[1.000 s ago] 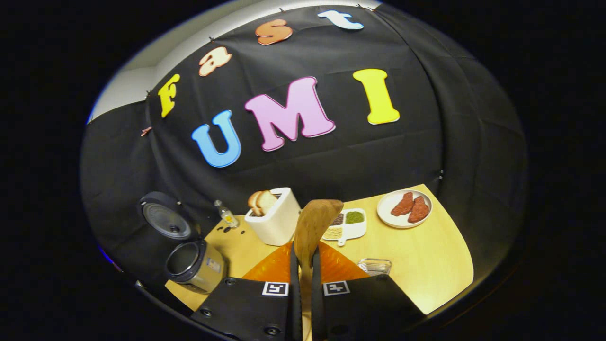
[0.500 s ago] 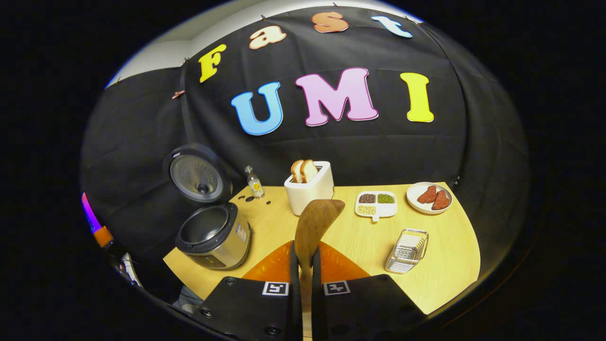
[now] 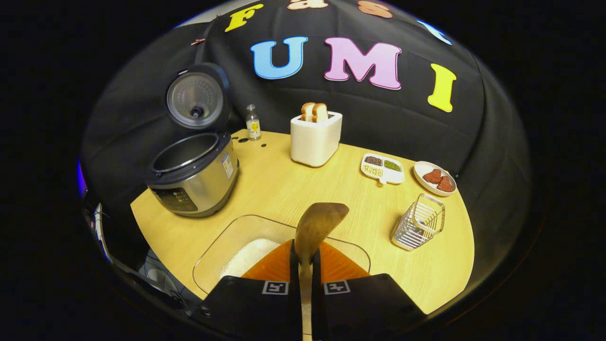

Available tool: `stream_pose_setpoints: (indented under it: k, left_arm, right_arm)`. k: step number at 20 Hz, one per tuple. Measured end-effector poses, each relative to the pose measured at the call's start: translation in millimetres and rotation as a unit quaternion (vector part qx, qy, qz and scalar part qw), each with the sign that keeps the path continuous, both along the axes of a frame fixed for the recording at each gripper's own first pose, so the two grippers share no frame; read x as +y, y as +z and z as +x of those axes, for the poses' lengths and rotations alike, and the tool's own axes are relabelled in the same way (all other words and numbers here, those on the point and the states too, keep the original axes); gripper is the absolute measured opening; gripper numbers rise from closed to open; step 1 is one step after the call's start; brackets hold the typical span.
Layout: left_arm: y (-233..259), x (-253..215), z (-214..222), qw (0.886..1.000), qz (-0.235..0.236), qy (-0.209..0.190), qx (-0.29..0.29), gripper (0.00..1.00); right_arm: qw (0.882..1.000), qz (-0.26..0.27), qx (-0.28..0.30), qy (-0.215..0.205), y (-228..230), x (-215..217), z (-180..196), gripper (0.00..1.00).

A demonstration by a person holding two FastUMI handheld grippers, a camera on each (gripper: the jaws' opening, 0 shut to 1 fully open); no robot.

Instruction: Close the left gripper, press the button to open the rice cooker; take a wooden spoon from the chopstick holder with the right hand, scoop a spoonful of rice and pour it into the rice cooker, then put the wooden spoon back into the chopstick holder.

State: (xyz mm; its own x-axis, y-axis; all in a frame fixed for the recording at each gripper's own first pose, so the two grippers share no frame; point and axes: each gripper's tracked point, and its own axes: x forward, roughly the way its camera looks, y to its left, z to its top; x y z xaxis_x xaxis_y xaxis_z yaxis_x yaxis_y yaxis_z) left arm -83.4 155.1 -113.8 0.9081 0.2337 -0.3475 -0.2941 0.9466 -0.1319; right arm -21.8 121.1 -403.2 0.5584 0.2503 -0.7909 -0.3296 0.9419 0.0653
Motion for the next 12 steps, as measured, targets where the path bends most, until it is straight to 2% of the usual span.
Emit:
stream_pose_setpoints:
  k: [2,3,4,7,12]
  left_arm:
    - [1,4,-4,1.0,0.001,0.007,-0.002,0.8]
    - [3,6,-5,1.0,0.001,0.01,-0.003,0.8]
    - [4,8,-6,1.0,0.0,0.014,-0.004,0.8]
    - [4,12,-7,1.0,-0.002,0.022,-0.003,0.8]
    - [5,12,-4,1.0,0.004,0.023,-0.001,0.8]
  right_arm:
    - [1.0,0.001,0.005,0.001,-3,9,1,0.12]
    - [1.0,0.013,0.011,-0.002,-2,17,-1,0.17]
    - [0.999,0.028,0.022,-0.008,-4,25,-3,0.12]
    - [0.997,0.057,0.041,-0.035,-3,35,-1,0.12]
    - [0.982,0.134,0.071,-0.112,6,37,4,0.12]
